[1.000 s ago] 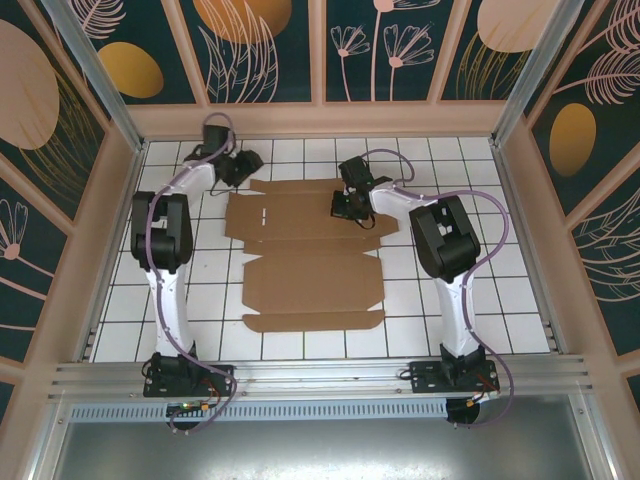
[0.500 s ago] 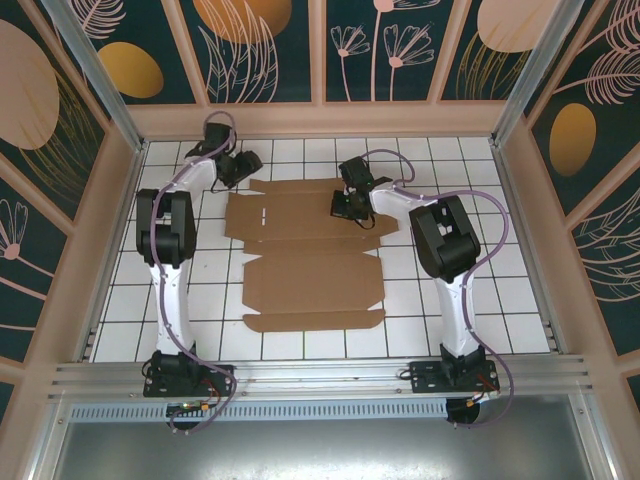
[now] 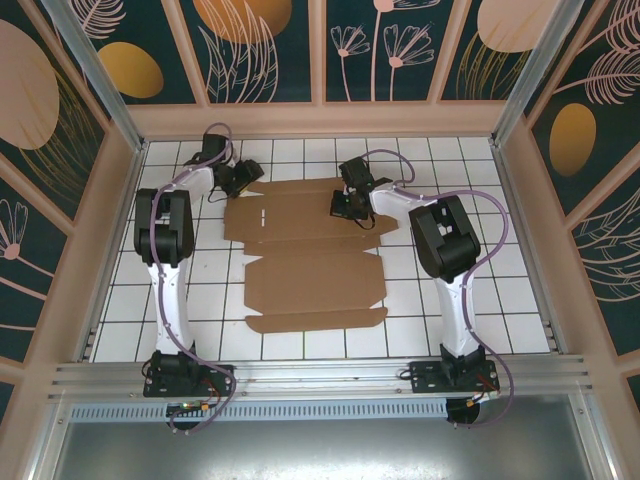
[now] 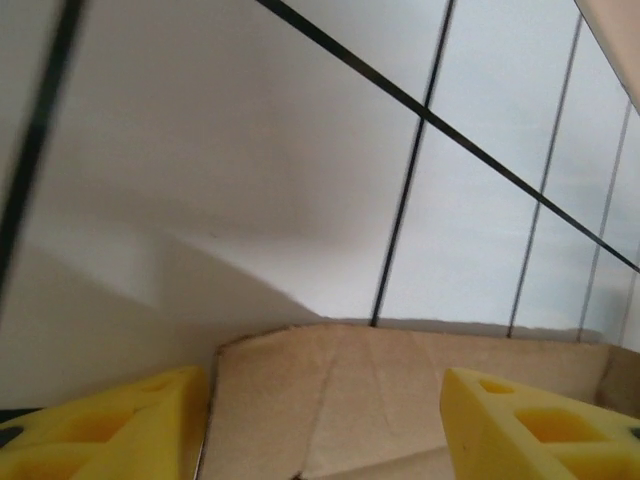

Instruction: Fold the paper box

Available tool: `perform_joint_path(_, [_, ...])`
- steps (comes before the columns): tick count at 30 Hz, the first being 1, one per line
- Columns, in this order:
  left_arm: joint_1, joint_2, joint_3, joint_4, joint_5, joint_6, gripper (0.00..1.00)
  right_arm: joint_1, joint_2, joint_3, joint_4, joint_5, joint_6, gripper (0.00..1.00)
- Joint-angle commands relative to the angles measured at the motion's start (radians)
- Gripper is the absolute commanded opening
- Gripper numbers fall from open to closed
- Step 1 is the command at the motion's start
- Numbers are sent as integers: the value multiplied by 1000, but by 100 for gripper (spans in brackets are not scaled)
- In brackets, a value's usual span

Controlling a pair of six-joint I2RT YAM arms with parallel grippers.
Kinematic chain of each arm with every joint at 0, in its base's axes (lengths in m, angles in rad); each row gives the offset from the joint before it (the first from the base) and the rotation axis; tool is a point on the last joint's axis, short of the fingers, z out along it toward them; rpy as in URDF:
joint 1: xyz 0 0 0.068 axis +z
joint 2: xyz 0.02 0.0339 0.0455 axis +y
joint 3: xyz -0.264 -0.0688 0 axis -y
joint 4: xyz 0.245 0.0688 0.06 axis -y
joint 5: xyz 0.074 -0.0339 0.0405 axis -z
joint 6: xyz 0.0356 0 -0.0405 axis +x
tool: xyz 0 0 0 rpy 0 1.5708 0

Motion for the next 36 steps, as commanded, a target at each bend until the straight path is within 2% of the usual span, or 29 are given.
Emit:
perform_joint_path(1, [-11, -21, -4, 33, 80, -19, 62, 10, 65, -32, -70, 13, 0, 0])
perform_joint_path(9, [-18, -57, -32, 101, 132, -51, 60, 12, 77, -18, -75, 5, -3, 0])
perform_joint_path(21, [-82, -26, 24, 57, 87, 4, 60, 22, 85, -19, -77, 4, -5, 0])
perform_joint_path(29, [-84, 10, 35, 20, 42, 2, 60, 22, 83, -26, -77, 3, -3, 0])
perform_joint_path(33, [-80, -39, 34, -19, 12, 23, 59, 22, 82, -26, -84, 1, -9, 0])
perform_joint_path(36, [-77, -144, -26, 12, -2, 11, 59, 22, 94, -27, -87, 4, -14, 0])
